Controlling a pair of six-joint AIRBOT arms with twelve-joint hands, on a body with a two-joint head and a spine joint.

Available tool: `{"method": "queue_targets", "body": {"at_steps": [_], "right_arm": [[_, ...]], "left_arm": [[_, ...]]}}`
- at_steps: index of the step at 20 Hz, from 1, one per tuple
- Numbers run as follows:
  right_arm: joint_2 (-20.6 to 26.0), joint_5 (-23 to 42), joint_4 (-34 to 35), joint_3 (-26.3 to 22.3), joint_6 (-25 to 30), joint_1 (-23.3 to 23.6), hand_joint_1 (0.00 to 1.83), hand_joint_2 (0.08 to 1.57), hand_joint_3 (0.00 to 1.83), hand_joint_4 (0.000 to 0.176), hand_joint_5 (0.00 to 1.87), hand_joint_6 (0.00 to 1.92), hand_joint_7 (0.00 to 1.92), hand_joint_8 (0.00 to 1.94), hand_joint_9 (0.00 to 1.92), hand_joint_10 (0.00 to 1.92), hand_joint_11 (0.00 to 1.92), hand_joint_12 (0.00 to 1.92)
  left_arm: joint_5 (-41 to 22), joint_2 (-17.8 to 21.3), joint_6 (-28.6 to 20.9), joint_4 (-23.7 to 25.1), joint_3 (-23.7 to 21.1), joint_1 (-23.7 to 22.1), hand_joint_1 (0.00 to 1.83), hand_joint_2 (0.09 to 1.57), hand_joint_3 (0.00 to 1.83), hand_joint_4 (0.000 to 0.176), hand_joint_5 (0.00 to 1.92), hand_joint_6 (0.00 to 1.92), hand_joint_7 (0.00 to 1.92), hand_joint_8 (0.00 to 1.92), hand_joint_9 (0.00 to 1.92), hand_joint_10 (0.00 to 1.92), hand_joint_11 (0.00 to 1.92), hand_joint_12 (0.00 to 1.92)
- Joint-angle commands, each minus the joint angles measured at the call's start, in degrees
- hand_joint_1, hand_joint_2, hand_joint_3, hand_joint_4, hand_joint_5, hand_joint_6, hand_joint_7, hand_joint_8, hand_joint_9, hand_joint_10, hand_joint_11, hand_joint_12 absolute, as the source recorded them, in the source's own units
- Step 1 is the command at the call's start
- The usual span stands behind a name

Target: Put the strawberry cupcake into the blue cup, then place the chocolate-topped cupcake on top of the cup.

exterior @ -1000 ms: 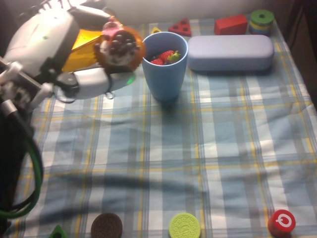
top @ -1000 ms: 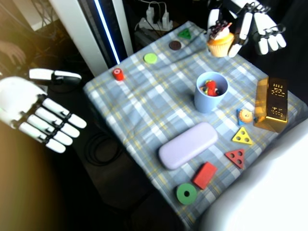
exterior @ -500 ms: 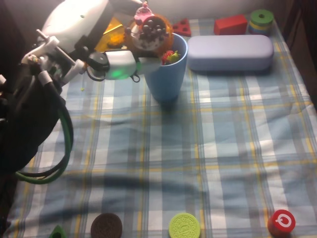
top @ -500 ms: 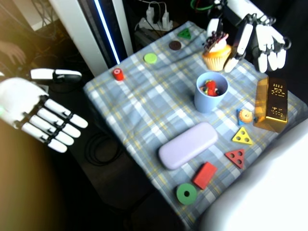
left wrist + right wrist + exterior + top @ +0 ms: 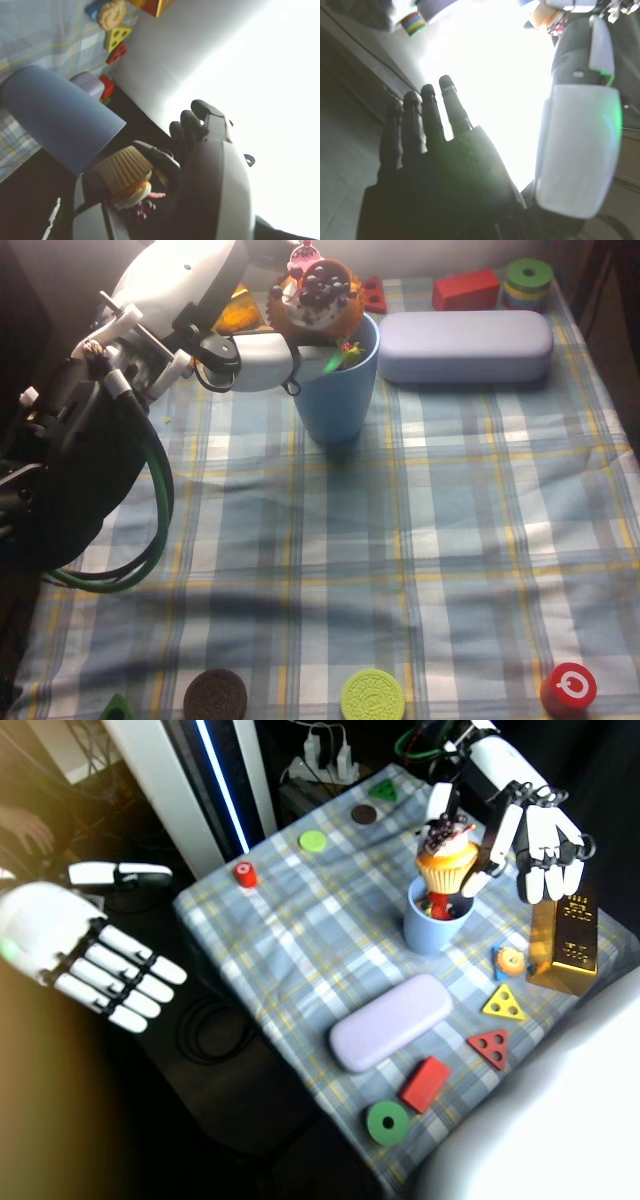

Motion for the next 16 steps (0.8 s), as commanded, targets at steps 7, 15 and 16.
{"method": "queue_targets", "body": {"at_steps": [7, 15, 16], "right_arm": [[-0.19, 6.91, 1.22, 0.24, 0.36, 0.00, 0.00, 0.83, 0.01, 0.000, 0.00, 0.00, 0.00, 0.00, 0.00, 0.00, 0.00, 0.00], [-0.28, 6.91, 1.22, 0.23, 0.36, -0.01, 0.00, 0.86, 0.01, 0.002, 0.00, 0.00, 0.02, 0.00, 0.00, 0.00, 0.00, 0.00], [-0.33, 6.91, 1.22, 0.23, 0.36, -0.01, 0.00, 0.86, 0.01, 0.000, 0.00, 0.00, 0.03, 0.01, 0.00, 0.00, 0.00, 0.00]], "left_arm": [[-5.83, -0.39, -0.46, 2.32, 0.22, -0.90, 1.05, 1.08, 0.00, 0.151, 1.05, 0.85, 0.42, 0.00, 0.31, 0.00, 0.00, 0.61], [-5.47, -0.62, -0.46, 2.77, 0.21, -1.12, 0.81, 0.87, 0.00, 0.113, 0.56, 0.00, 0.29, 0.00, 0.26, 0.01, 0.04, 0.50], [-5.36, -0.63, -0.46, 2.81, 0.21, -1.11, 0.82, 0.86, 0.00, 0.115, 0.56, 0.00, 0.29, 0.00, 0.27, 0.01, 0.04, 0.50]]}}
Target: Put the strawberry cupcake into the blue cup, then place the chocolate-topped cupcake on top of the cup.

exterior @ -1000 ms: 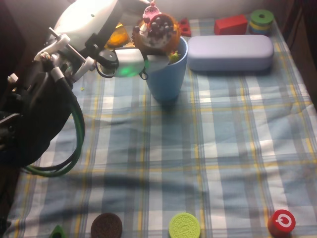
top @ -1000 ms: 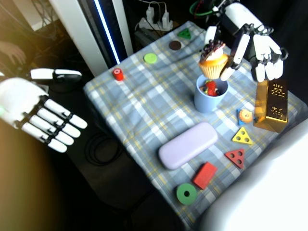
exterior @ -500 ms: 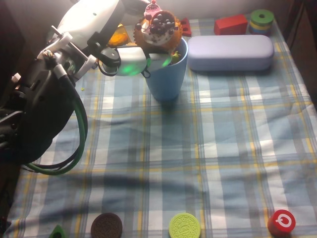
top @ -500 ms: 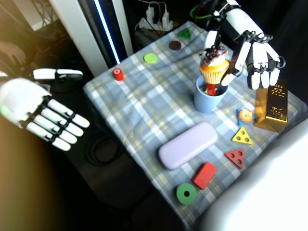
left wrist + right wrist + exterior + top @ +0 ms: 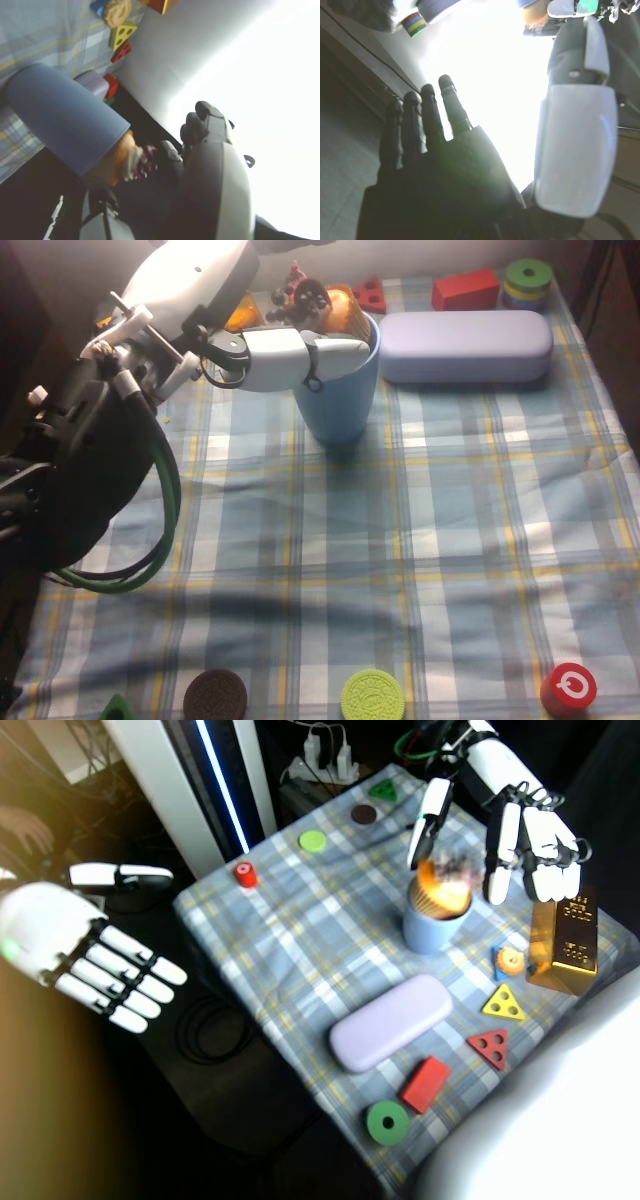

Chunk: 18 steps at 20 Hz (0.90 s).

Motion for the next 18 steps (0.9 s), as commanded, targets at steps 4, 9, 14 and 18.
{"method": "queue_targets", "body": {"at_steps": [4, 9, 14, 18], "right_arm": [[-0.20, 6.92, 1.20, 0.23, 0.37, -0.01, 0.00, 0.86, 0.01, 0.000, 0.00, 0.00, 0.03, 0.00, 0.00, 0.00, 0.00, 0.00], [-0.28, 6.67, 1.20, 0.24, 0.37, -0.01, 0.00, 0.88, 0.01, 0.005, 0.00, 0.00, 0.03, 0.00, 0.07, 0.02, 0.10, 0.05], [-0.41, 6.36, 1.92, 0.10, 0.24, -0.01, 0.00, 0.86, 0.00, 0.048, 0.00, 0.00, 0.01, 0.00, 0.05, 0.01, 0.08, 0.04], [-1.18, 8.12, 3.68, 0.02, 0.24, 0.01, 0.00, 0.88, 0.01, 0.041, 0.02, 0.01, 0.00, 0.00, 0.00, 0.00, 0.01, 0.00]], "left_arm": [[-6.11, -0.16, -0.42, 2.23, 0.20, -0.84, 0.73, 0.90, 0.01, 0.110, 0.56, 0.00, 0.26, 0.00, 0.24, 0.00, 0.01, 0.50], [-5.81, 0.70, -0.42, 2.74, -0.38, -1.17, 0.67, 0.88, 0.00, 0.103, 0.39, 0.00, 0.28, 0.01, 0.25, 0.01, 0.01, 0.51], [-7.42, 5.12, -0.40, 4.70, -3.76, -1.10, 0.03, 1.01, 0.01, 0.159, 0.07, 0.00, 0.10, 0.00, 0.07, 0.00, 0.00, 0.22], [-10.85, 12.96, 2.59, 6.26, -10.67, 3.03, 0.00, 1.07, 0.02, 0.056, 0.11, 0.01, 0.05, 0.00, 0.00, 0.00, 0.00, 0.00]]}}
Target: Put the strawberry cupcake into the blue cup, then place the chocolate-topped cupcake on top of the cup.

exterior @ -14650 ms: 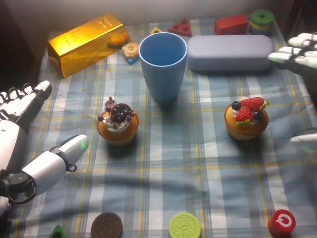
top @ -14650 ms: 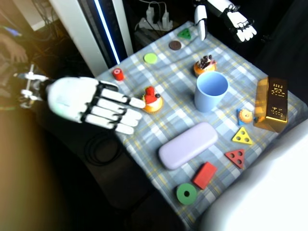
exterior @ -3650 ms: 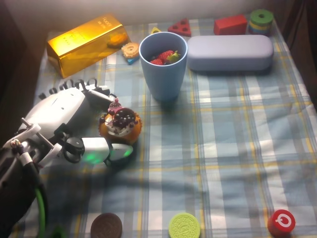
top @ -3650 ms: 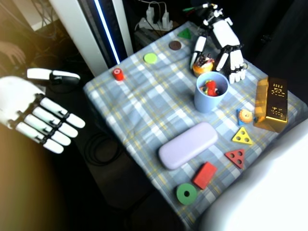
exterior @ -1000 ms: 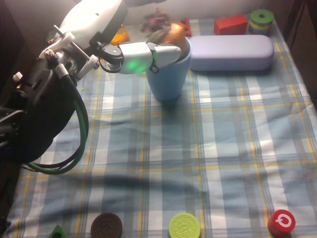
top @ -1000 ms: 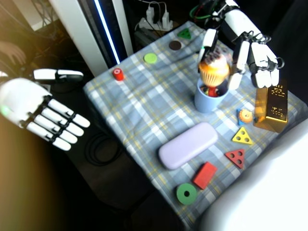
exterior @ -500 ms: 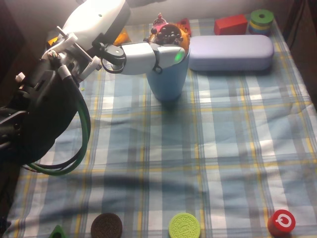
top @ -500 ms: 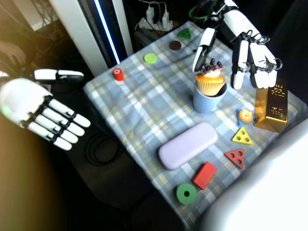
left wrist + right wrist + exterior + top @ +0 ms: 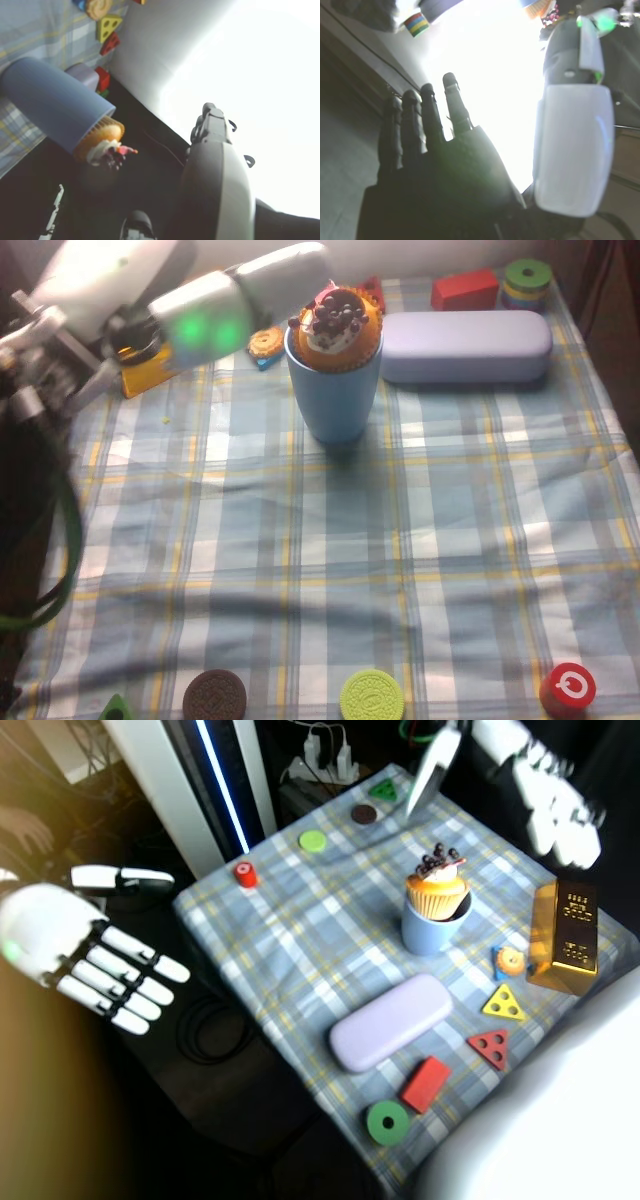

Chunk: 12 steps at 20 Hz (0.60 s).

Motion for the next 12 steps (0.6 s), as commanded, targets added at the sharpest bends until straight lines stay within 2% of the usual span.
{"method": "queue_targets", "body": {"at_steps": [1, 2, 3, 5, 6, 7, 8, 9, 10, 11, 12], "right_arm": [[0.20, 8.69, 1.66, 0.04, 0.26, 0.01, 0.00, 0.89, 0.01, 0.054, 0.01, 0.00, 0.00, 0.00, 0.00, 0.00, 0.00, 0.00], [0.22, 9.36, 2.22, 0.05, 0.26, 0.02, 0.00, 0.90, 0.02, 0.047, 0.02, 0.00, 0.00, 0.00, 0.00, 0.00, 0.00, 0.00], [0.22, 9.59, 2.50, 0.02, 0.26, 0.01, 0.00, 0.90, 0.01, 0.044, 0.02, 0.00, 0.00, 0.00, 0.00, 0.00, 0.00, 0.00], [0.06, 9.98, 2.96, -0.64, -0.24, 0.01, 0.00, 0.90, 0.01, 0.019, 0.04, 0.01, 0.00, 0.00, 0.00, 0.00, 0.00, 0.00], [-0.22, 10.56, 3.29, -1.44, -2.21, 0.11, 0.00, 0.92, 0.02, 0.039, 0.04, 0.01, 0.00, 0.00, 0.00, 0.00, 0.00, 0.00], [-0.44, 11.02, 3.69, -1.93, -3.53, 0.30, 0.00, 0.92, 0.02, 0.069, 0.04, 0.01, 0.00, 0.00, 0.00, 0.00, 0.00, 0.00], [-0.68, 11.75, 4.37, -2.45, -5.02, 0.54, 0.00, 0.93, 0.02, 0.086, 0.05, 0.01, 0.00, 0.00, 0.00, 0.00, 0.00, 0.00], [-0.90, 12.75, 5.32, -2.99, -6.20, 0.72, 0.00, 0.91, 0.01, 0.085, 0.06, 0.01, 0.00, 0.00, 0.00, 0.00, 0.00, 0.00], [-1.05, 14.07, 6.14, -3.21, -6.42, 0.73, 0.00, 0.93, 0.01, 0.068, 0.06, 0.01, 0.00, 0.00, 0.00, 0.00, 0.00, 0.00], [-1.09, 14.18, 7.47, -3.48, -6.43, 1.27, 0.00, 0.95, 0.02, 0.061, 0.05, 0.01, 0.00, 0.00, 0.00, 0.00, 0.00, 0.00], [-1.29, 14.19, 7.47, -3.49, -6.44, 1.86, 0.00, 0.95, 0.02, 0.061, 0.05, 0.01, 0.00, 0.00, 0.00, 0.00, 0.00, 0.00]], "left_arm": [[-6.83, 1.04, 1.05, 0.85, -0.72, 0.50, 0.00, 1.09, 0.02, 0.026, 0.12, 0.01, 0.08, 0.01, 0.02, 0.01, 0.00, 0.00], [-8.54, 3.57, 2.69, -0.44, -3.44, 3.29, 0.00, 1.08, 0.01, 0.034, 0.09, 0.00, 0.06, 0.00, 0.01, 0.00, 0.00, 0.00], [-10.27, 4.87, 2.83, -1.61, -4.94, 5.22, 0.00, 1.04, 0.00, 0.049, 0.09, 0.00, 0.04, 0.00, 0.00, 0.00, 0.00, 0.00], [-15.63, 6.59, 2.97, -5.37, -7.86, 9.99, 0.00, 1.05, 0.00, 0.083, 0.08, 0.00, 0.02, 0.00, 0.00, 0.00, 0.00, 0.00], [-20.35, 7.04, 3.39, -9.20, -9.41, 13.56, 0.00, 1.04, 0.00, 0.112, 0.08, 0.00, 0.01, 0.00, 0.00, 0.00, 0.00, 0.00], [-22.56, 6.97, 3.38, -11.82, -10.12, 15.65, 0.00, 1.03, 0.00, 0.108, 0.10, 0.01, 0.02, 0.00, 0.00, 0.00, 0.01, 0.01], [-24.94, 6.68, 3.38, -14.02, -10.73, 17.73, 0.00, 1.05, 0.00, 0.077, 0.12, 0.01, 0.04, 0.01, 0.00, 0.00, 0.03, 0.01], [-26.94, 6.32, 3.38, -15.80, -11.46, 19.86, 0.00, 1.07, 0.01, 0.064, 0.14, 0.02, 0.06, 0.02, 0.03, 0.01, 0.06, 0.03], [-28.22, 6.04, 3.38, -16.86, -12.07, 21.23, 0.00, 1.05, 0.00, 0.083, 0.15, 0.01, 0.09, 0.01, 0.06, 0.01, 0.08, 0.03], [-30.48, 5.49, 3.39, -18.59, -13.00, 23.39, 0.00, 1.06, 0.00, 0.077, 0.16, 0.01, 0.10, 0.01, 0.07, 0.01, 0.08, 0.03], [-32.12, 5.09, 3.39, -19.54, -13.47, 24.58, 0.00, 1.04, 0.00, 0.091, 0.15, 0.00, 0.10, 0.01, 0.07, 0.01, 0.08, 0.03]]}}
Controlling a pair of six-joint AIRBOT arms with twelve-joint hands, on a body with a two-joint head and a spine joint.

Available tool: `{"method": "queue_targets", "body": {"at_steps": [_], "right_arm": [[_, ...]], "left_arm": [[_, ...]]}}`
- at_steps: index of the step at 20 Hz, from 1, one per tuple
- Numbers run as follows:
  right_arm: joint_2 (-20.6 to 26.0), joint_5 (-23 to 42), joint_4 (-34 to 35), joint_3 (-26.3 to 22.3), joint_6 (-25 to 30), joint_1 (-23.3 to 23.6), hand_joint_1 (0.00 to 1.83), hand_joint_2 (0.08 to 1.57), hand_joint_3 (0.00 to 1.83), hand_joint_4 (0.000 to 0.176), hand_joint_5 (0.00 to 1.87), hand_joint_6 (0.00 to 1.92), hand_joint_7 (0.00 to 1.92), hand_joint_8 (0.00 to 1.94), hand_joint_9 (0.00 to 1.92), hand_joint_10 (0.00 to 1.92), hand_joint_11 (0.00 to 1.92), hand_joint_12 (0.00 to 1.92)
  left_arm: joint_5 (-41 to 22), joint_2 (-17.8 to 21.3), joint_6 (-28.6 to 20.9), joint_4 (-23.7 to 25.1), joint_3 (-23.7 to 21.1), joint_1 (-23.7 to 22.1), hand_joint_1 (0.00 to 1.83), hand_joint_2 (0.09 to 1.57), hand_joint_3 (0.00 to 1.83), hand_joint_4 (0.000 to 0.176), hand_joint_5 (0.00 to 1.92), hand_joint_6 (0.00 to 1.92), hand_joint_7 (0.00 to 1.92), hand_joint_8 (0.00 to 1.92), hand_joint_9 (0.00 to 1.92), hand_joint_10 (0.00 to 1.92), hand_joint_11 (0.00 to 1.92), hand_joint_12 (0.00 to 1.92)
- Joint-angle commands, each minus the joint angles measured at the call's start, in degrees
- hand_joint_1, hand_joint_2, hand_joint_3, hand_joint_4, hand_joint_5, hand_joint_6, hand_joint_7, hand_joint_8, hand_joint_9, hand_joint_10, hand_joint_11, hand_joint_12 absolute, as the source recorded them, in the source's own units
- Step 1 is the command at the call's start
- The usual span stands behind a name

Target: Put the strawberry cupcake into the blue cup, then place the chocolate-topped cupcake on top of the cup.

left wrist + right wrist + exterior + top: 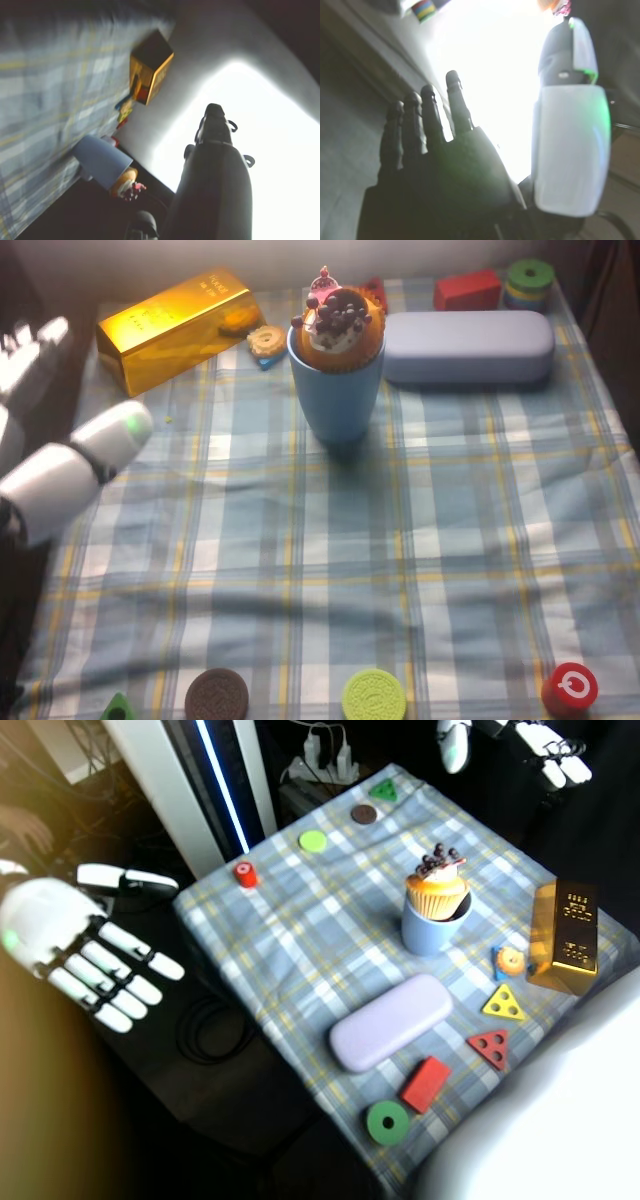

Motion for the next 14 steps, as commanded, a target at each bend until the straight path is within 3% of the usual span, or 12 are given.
{"method": "queue_targets", "body": {"at_steps": [1, 2, 3, 4, 5, 6, 7, 9, 10, 11, 13, 14], "right_arm": [[-0.48, 7.67, 0.57, 0.18, -0.28, 1.01, 0.00, 0.94, 0.01, 0.066, 0.06, 0.01, 0.00, 0.00, 0.00, 0.00, 0.00, 0.00], [-1.27, 7.67, 0.59, 0.23, -1.82, 1.35, 0.00, 0.93, 0.01, 0.096, 0.06, 0.01, 0.00, 0.00, 0.00, 0.00, 0.00, 0.00], [-2.11, 7.67, 0.74, 0.32, -1.93, 1.35, 0.00, 0.92, 0.00, 0.088, 0.06, 0.00, 0.00, 0.00, 0.00, 0.00, 0.00, 0.00], [-3.61, 7.67, 0.82, 0.80, -1.95, 1.60, 0.00, 0.95, 0.01, 0.083, 0.01, 0.00, 0.00, 0.00, 0.00, 0.00, 0.00, 0.00], [-4.88, 7.66, 0.81, 1.47, -2.11, 2.10, 0.00, 0.97, 0.02, 0.094, 0.03, 0.01, 0.00, 0.00, 0.00, 0.00, 0.00, 0.00], [-6.37, 7.66, 0.76, 2.43, -2.17, 2.84, 0.00, 0.97, 0.02, 0.107, 0.03, 0.01, 0.00, 0.00, 0.00, 0.00, 0.00, 0.00], [-7.39, 7.64, 0.78, 3.08, -2.17, 3.47, 0.00, 0.97, 0.01, 0.111, 0.01, 0.00, 0.00, 0.00, 0.00, 0.00, 0.00, 0.00], [-9.28, 7.64, 0.79, 4.29, -2.17, 4.84, 0.00, 0.98, 0.02, 0.098, 0.01, 0.00, 0.00, 0.00, 0.00, 0.00, 0.00, 0.00], [-10.50, 7.63, 0.78, 4.92, -2.32, 5.50, 0.00, 0.95, 0.00, 0.098, 0.00, 0.00, 0.00, 0.00, 0.00, 0.00, 0.00, 0.00], [-11.39, 7.53, 1.13, 4.83, -4.39, 6.14, 0.00, 0.89, 0.00, 0.113, 0.00, 0.00, 0.00, 0.00, 0.00, 0.00, 0.00, 0.00], [-12.26, 7.37, 2.06, 4.13, -6.99, 7.40, 0.00, 0.90, 0.00, 0.096, 0.02, 0.01, 0.00, 0.00, 0.00, 0.00, 0.00, 0.00], [-12.72, 7.51, 2.06, 4.11, -7.24, 7.85, 0.00, 0.91, 0.00, 0.076, 0.01, 0.00, 0.00, 0.00, 0.00, 0.00, 0.00, 0.00]], "left_arm": [[-9.47, -0.44, -0.18, 2.55, 0.00, 0.33, 0.00, 1.04, 0.00, 0.106, 0.15, 0.00, 0.11, 0.01, 0.09, 0.01, 0.11, 0.04], [-11.80, -1.45, -0.20, 1.19, -0.37, 1.19, 0.00, 1.04, 0.00, 0.111, 0.15, 0.00, 0.11, 0.01, 0.10, 0.01, 0.11, 0.04], [-13.23, -2.52, -0.20, 0.45, -0.55, 1.59, 0.00, 1.04, 0.00, 0.113, 0.15, 0.00, 0.10, 0.00, 0.10, 0.01, 0.12, 0.04], [-14.49, -3.69, -0.22, -0.11, -0.67, 2.08, 0.00, 1.05, 0.00, 0.128, 0.11, 0.00, 0.06, 0.00, 0.05, 0.00, 0.07, 0.02], [-15.45, -4.54, -0.22, -0.63, -0.77, 2.49, 0.00, 1.09, 0.02, 0.101, 0.12, 0.00, 0.06, 0.01, 0.05, 0.00, 0.08, 0.02], [-16.24, -5.48, -0.22, -1.28, -0.78, 2.96, 0.00, 1.11, 0.02, 0.087, 0.12, 0.00, 0.06, 0.01, 0.04, 0.00, 0.07, 0.02], [-16.79, -6.16, -0.21, -1.64, -0.78, 3.43, 0.00, 1.12, 0.02, 0.086, 0.11, 0.00, 0.05, 0.00, 0.04, 0.00, 0.06, 0.01], [-16.85, -6.56, -0.24, -1.89, -0.78, 4.18, 0.00, 1.12, 0.02, 0.088, 0.11, 0.00, 0.05, 0.00, 0.05, 0.00, 0.06, 0.01], [-16.85, -6.79, -0.24, -1.87, -0.54, 4.28, 0.00, 1.12, 0.02, 0.075, 0.09, 0.00, 0.02, 0.00, 0.01, 0.00, 0.02, 0.00], [-16.85, -7.18, -0.24, -1.75, -0.13, 4.29, 0.00, 1.12, 0.01, 0.079, 0.10, 0.01, 0.02, 0.00, 0.00, 0.00, 0.01, 0.00], [-16.84, -7.83, -0.23, -2.04, 0.60, 4.28, 0.00, 1.11, 0.01, 0.087, 0.10, 0.01, 0.01, 0.00, 0.00, 0.00, 0.01, 0.00], [-16.84, -8.16, -0.24, -2.55, 0.77, 4.29, 0.00, 1.14, 0.02, 0.068, 0.11, 0.01, 0.00, 0.00, 0.00, 0.00, 0.00, 0.00]]}}
